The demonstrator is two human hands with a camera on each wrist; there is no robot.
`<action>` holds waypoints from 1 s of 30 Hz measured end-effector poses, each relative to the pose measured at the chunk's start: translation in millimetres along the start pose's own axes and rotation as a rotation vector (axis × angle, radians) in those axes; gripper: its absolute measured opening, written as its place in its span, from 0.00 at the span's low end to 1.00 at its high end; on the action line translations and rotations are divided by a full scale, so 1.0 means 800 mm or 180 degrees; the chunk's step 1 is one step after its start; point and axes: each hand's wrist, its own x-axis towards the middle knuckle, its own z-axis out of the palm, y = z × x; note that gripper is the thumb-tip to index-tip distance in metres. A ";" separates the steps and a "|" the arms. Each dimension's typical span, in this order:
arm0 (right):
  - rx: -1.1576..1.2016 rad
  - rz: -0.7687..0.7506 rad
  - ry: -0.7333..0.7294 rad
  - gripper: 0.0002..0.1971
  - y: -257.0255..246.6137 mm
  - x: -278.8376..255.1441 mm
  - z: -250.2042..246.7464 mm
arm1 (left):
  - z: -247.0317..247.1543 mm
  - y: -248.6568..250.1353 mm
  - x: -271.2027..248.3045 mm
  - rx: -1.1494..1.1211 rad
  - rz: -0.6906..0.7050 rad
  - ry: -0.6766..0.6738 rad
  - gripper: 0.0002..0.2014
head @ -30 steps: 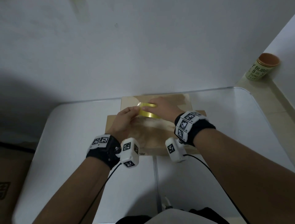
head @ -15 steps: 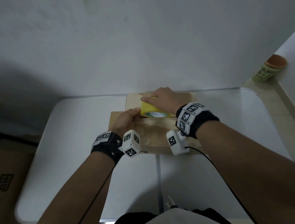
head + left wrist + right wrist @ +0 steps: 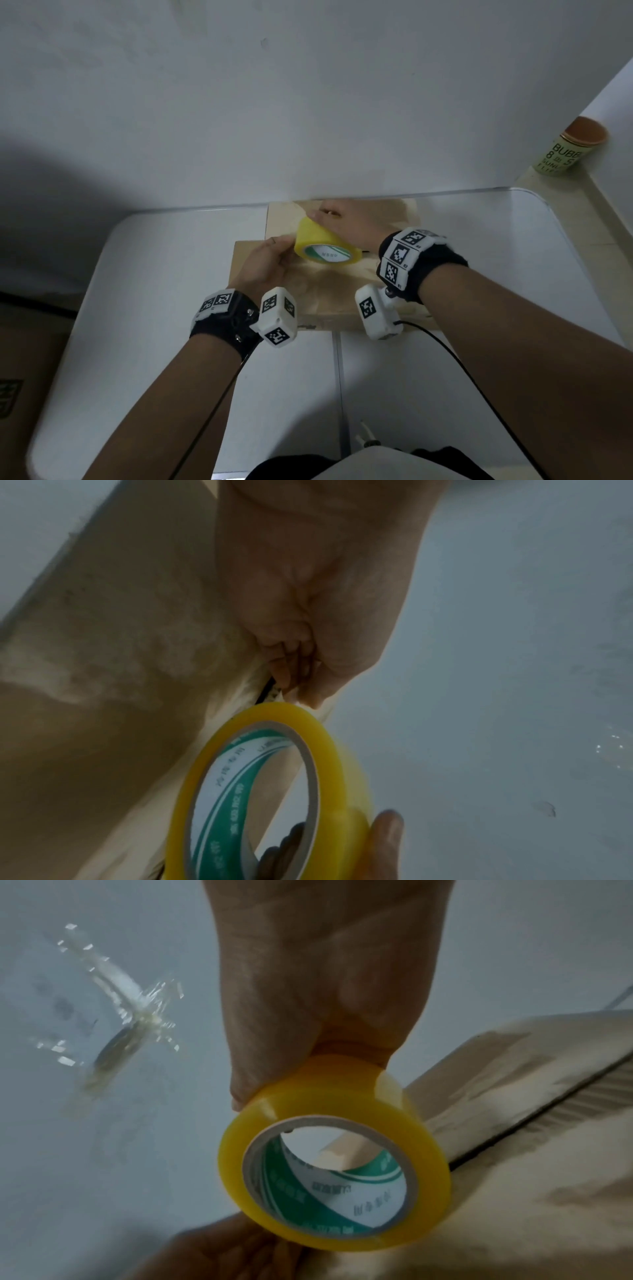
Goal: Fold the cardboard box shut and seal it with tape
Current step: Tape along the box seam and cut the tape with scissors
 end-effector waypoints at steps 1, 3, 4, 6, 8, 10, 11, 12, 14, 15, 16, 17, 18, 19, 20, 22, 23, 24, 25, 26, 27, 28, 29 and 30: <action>-0.0017 -0.0006 -0.0014 0.20 -0.001 0.002 0.003 | -0.001 -0.001 0.000 -0.0028 0.0008 0.0044 0.13; -0.0020 -0.0002 -0.0017 0.20 -0.003 0.005 0.006 | -0.002 -0.004 0.001 -0.0062 0.0028 0.0131 0.11; -0.0047 0.0019 -0.0043 0.21 -0.005 0.007 0.005 | -0.002 -0.005 0.000 -0.0078 0.0039 0.0191 0.11; -0.0198 0.0065 -0.0168 0.23 -0.012 0.009 0.005 | -0.002 -0.008 -0.002 -0.0096 0.0088 0.0352 0.11; -0.0199 0.0205 -0.0293 0.20 -0.014 0.012 0.005 | -0.003 -0.008 -0.002 -0.0133 0.0138 0.0448 0.11; 0.0162 0.0403 -0.0372 0.12 -0.013 0.012 0.005 | -0.004 -0.006 0.000 -0.0165 0.0084 0.0476 0.10; 0.0277 0.0423 -0.0422 0.09 -0.013 0.012 0.003 | -0.005 -0.005 0.002 -0.0181 0.0050 0.0478 0.10; 0.0326 0.0442 -0.0474 0.08 -0.013 0.012 0.001 | -0.007 -0.007 0.004 -0.0194 0.0021 0.0474 0.10; 0.0262 0.0402 -0.0534 0.14 -0.014 0.011 -0.004 | -0.008 -0.008 0.005 -0.0239 0.0006 0.0457 0.10; 0.0154 0.0339 -0.0524 0.18 -0.015 0.011 -0.005 | -0.008 -0.008 0.004 -0.0236 0.0011 0.0453 0.11; 0.0043 0.0288 -0.0496 0.19 -0.014 0.012 -0.005 | -0.010 -0.010 0.006 -0.0219 0.0008 0.0464 0.12; -0.0046 0.0236 -0.0459 0.19 -0.014 0.012 -0.003 | -0.011 -0.011 0.006 -0.0166 -0.0002 0.0509 0.12; -0.0131 0.0231 -0.0416 0.18 -0.014 0.013 -0.002 | -0.013 -0.013 0.007 -0.0093 0.0001 0.0593 0.12; -0.0192 0.0213 -0.0371 0.16 -0.015 0.014 0.000 | -0.014 -0.013 0.006 -0.0006 0.0010 0.0706 0.11; -0.0236 0.0216 -0.0349 0.14 -0.016 0.015 0.001 | -0.017 -0.013 0.008 0.0097 0.0048 0.0846 0.10; -0.0279 0.0198 -0.0329 0.13 -0.021 0.013 0.004 | -0.031 -0.005 0.010 0.0211 0.0187 0.1194 0.07; -0.0319 0.0188 -0.0314 0.13 -0.025 0.011 0.006 | -0.041 0.004 0.011 0.0143 0.0270 0.1332 0.06; -0.0410 0.0195 -0.0313 0.13 -0.030 0.010 0.009 | -0.053 0.013 0.011 0.0014 0.0336 0.1420 0.06; -0.0539 0.0195 -0.0318 0.13 -0.036 0.011 0.012 | -0.064 0.020 0.010 -0.0099 0.0398 0.1478 0.07; -0.0709 0.0208 -0.0333 0.14 -0.042 0.012 0.016 | -0.075 0.025 0.010 -0.0179 0.0446 0.1520 0.07; -0.0924 0.0210 -0.0344 0.15 -0.049 0.013 0.020 | -0.082 0.028 0.007 -0.0225 0.0472 0.1540 0.07; -0.1137 0.0207 -0.0364 0.17 -0.055 0.016 0.023 | -0.087 0.024 0.006 -0.0253 0.0452 0.1570 0.08; -0.1296 0.0186 -0.0378 0.20 -0.061 0.018 0.026 | -0.090 0.018 0.005 -0.0308 0.0396 0.1586 0.08; -0.1384 0.0188 -0.0399 0.22 -0.065 0.020 0.029 | -0.093 0.009 0.004 -0.0375 0.0302 0.1597 0.08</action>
